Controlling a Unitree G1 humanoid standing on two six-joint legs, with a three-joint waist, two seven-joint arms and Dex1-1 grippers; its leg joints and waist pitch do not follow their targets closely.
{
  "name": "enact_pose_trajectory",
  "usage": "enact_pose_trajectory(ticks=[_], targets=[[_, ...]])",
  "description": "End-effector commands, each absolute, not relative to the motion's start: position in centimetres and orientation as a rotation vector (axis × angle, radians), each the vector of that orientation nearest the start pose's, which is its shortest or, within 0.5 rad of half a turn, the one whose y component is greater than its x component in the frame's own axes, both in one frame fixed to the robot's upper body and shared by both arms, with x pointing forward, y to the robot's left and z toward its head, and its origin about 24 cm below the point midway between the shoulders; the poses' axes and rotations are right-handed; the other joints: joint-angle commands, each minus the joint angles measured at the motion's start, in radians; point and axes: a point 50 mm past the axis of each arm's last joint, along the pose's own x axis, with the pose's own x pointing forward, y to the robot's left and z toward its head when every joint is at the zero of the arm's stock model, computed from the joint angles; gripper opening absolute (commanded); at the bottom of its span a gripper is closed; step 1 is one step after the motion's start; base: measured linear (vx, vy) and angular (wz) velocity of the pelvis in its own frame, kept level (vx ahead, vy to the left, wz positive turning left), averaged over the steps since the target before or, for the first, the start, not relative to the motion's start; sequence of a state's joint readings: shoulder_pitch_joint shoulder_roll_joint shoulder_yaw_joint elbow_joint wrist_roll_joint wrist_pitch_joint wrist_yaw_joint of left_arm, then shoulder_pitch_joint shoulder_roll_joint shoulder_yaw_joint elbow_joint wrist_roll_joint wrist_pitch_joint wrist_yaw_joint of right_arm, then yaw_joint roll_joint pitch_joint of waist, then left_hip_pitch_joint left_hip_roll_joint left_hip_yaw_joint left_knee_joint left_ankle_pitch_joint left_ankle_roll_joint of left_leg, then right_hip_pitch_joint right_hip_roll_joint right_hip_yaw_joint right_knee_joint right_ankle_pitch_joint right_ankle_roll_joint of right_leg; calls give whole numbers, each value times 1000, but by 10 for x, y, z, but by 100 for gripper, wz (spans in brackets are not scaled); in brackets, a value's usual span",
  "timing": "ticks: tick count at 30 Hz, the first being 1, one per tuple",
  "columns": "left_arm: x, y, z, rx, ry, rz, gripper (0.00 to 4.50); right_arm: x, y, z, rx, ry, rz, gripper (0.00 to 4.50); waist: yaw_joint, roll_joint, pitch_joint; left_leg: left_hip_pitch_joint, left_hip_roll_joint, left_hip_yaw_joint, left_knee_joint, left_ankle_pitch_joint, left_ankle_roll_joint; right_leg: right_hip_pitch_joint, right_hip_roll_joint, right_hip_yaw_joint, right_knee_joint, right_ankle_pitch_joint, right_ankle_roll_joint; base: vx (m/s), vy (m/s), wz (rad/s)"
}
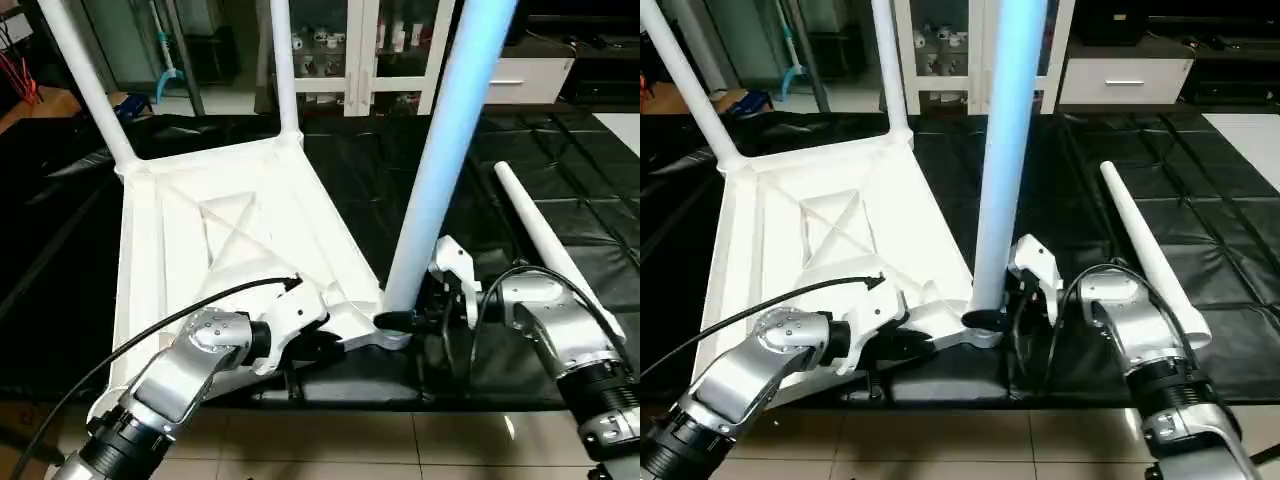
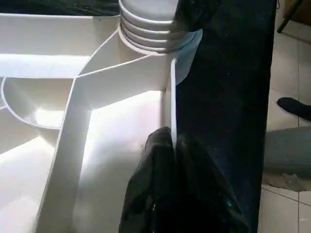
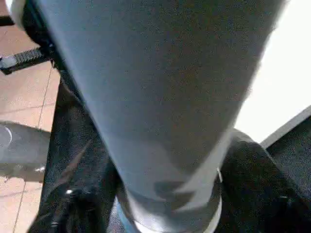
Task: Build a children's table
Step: Rotate leg to tighten
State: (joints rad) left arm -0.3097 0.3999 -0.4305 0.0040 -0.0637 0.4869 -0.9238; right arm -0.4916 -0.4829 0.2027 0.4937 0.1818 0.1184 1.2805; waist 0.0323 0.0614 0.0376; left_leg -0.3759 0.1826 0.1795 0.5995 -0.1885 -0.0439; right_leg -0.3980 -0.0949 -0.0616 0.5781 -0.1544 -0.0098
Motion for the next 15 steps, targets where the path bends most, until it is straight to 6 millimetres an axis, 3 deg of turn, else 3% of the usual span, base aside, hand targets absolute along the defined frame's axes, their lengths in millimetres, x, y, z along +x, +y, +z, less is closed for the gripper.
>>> enact_pose_trajectory(ticks=[1, 9, 15], targets=[[245, 98, 26, 353, 601, -1296, 0, 302, -184, 54, -281, 449, 1277, 266, -6, -19, -56, 14, 40, -11, -77, -269, 65, 36, -39, 29, -65, -322, -204, 0, 0, 0], [245, 98, 26, 350, 605, -1293, 0, 307, -178, 52, -199, 405, 1193, 242, -11, -17, -54, 13, 40, -13, -80, -303, 51, 35, -39, 28, -70, -361, -190, 0, 0, 0], [252, 95, 25, 319, 611, -1223, 0, 317, -167, 47, -114, 364, 1033, 241, -33, -22, -46, 19, 36, -20, -87, -433, 7, 26, -38, 24, -83, -487, -151, 0, 0, 0]])
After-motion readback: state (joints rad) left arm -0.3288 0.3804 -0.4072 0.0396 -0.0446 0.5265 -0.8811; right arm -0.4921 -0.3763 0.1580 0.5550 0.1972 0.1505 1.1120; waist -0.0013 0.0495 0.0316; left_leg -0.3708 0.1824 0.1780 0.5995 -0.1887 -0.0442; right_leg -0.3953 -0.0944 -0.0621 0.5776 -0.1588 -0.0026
